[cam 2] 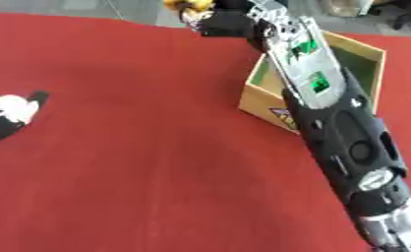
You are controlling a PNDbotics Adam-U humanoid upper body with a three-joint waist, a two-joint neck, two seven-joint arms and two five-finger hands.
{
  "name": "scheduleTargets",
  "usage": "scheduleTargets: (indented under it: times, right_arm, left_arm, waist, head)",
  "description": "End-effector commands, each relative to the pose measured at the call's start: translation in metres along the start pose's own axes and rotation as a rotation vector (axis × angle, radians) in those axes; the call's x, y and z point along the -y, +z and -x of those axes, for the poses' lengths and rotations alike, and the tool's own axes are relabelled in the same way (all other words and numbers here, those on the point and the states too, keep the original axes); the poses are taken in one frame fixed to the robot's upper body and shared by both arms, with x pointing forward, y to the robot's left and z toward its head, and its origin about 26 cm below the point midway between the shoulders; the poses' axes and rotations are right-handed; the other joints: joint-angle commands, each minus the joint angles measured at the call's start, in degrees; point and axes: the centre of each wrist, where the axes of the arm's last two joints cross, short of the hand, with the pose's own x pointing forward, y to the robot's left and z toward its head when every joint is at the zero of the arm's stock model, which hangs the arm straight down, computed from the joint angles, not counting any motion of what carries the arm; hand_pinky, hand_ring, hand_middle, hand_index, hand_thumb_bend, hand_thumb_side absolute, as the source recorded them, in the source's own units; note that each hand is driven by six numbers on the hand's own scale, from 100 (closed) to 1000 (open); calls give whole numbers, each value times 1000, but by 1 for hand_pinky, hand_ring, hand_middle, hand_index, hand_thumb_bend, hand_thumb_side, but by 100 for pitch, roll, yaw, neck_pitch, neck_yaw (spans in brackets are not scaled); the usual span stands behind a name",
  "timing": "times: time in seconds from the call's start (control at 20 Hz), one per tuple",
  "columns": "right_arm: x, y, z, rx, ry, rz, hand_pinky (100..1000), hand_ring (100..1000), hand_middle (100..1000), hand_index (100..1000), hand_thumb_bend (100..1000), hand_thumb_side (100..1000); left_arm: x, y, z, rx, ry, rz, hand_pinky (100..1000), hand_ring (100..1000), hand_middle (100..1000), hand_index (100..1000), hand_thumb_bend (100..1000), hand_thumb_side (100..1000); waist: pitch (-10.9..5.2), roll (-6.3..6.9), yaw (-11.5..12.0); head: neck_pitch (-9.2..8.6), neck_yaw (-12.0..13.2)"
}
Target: Pick up the objects with one hand, pass them to the other hand, and then place them into the box on the other side of the table.
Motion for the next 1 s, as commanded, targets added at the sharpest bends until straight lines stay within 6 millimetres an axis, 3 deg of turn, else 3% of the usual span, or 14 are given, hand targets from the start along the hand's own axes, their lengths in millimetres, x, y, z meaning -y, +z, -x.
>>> scheduleTargets:
  times: [0.05,0.35,0.75,1.0]
  right_arm:
    - [31,7,-1,-3,85,46,772,759,478,592,100,187]
    - [66,22,15,-47,247,106,759,740,472,579,176,100]
    - [97,46,45,-118,449,149,747,718,466,563,302,100]
    - [111,62,62,-160,553,186,744,708,467,561,379,100]
  left_arm:
    - [-12,-11,4,12,-21,-53,774,557,665,757,731,385]
    - [-18,-15,6,4,-35,-85,775,560,668,757,728,381]
    - [-21,-18,7,-1,-47,-105,774,563,668,758,724,382]
    - [-22,-18,7,-4,-52,-117,774,564,668,758,728,380]
  waist:
    - [-177,66,-11]
    - [-201,58,-26]
    - [-206,70,-33]
    - [-205,81,-43]
  head:
    - [-37,-67]
    - [-178,-241]
    - [-560,-542]
    - [-608,-635]
